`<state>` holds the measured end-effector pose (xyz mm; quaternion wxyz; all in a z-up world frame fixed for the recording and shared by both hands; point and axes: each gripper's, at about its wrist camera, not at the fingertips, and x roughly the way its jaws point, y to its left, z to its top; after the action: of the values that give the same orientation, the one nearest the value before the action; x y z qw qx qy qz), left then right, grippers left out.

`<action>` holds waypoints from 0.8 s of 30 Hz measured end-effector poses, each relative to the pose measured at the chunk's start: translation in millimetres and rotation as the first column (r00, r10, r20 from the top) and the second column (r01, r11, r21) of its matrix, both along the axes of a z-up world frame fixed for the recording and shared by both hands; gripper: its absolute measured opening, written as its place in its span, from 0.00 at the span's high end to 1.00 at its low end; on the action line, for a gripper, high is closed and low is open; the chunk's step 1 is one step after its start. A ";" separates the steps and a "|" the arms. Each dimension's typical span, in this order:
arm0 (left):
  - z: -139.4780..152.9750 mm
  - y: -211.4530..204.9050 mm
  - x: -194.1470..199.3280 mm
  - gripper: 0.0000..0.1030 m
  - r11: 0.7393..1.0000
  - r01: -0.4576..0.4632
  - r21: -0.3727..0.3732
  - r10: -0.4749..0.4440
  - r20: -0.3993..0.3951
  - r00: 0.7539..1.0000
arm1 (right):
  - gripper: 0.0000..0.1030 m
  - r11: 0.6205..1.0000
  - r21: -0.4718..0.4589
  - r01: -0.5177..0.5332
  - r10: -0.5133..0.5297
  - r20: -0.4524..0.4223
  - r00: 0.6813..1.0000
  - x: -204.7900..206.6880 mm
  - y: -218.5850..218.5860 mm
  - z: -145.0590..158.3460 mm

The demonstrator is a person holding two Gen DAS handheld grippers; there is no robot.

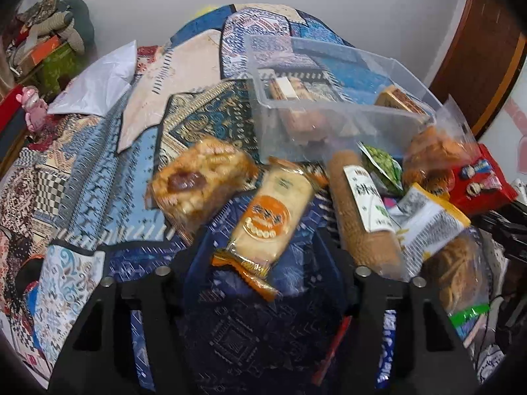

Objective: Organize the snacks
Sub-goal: 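Grasp the green jelly cup with the right tool while the left tool grasps a cream bun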

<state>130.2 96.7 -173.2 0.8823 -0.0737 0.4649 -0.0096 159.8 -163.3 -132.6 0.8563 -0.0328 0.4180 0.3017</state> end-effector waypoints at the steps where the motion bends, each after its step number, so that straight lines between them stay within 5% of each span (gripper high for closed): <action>1: -1.2 -1.2 -1.4 0.48 0.999 0.023 -0.027 -0.023 -0.015 1.000 | 0.47 1.000 -0.002 -0.005 0.005 -0.003 1.000 0.3 2.1 -2.0; 7: -3.4 -3.0 2.9 0.50 1.000 0.017 -0.025 -0.017 -0.020 1.000 | 0.57 1.000 -0.021 -0.016 0.016 -0.018 1.000 2.8 12.9 -12.5; 16: -16.8 6.9 23.4 0.50 0.996 -0.043 -0.078 0.041 -0.033 0.999 | 0.58 1.000 -0.004 0.008 -0.008 -0.008 1.000 -3.8 3.6 -11.9; 18: -15.1 2.8 21.3 0.65 0.998 -0.027 -0.063 0.026 -0.016 1.000 | 0.58 1.000 -0.005 0.018 -0.019 -0.004 1.000 -5.7 -0.4 -10.2; 24: 1.6 -14.4 2.0 0.66 0.999 -0.004 0.035 0.003 0.047 0.999 | 0.58 0.998 0.007 0.066 -0.067 0.002 0.998 -8.4 -18.4 -2.5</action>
<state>132.1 82.3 -171.6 0.8941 -0.0590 0.4441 -0.0017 151.4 -181.7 -135.1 0.8663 -0.0161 0.4170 0.2745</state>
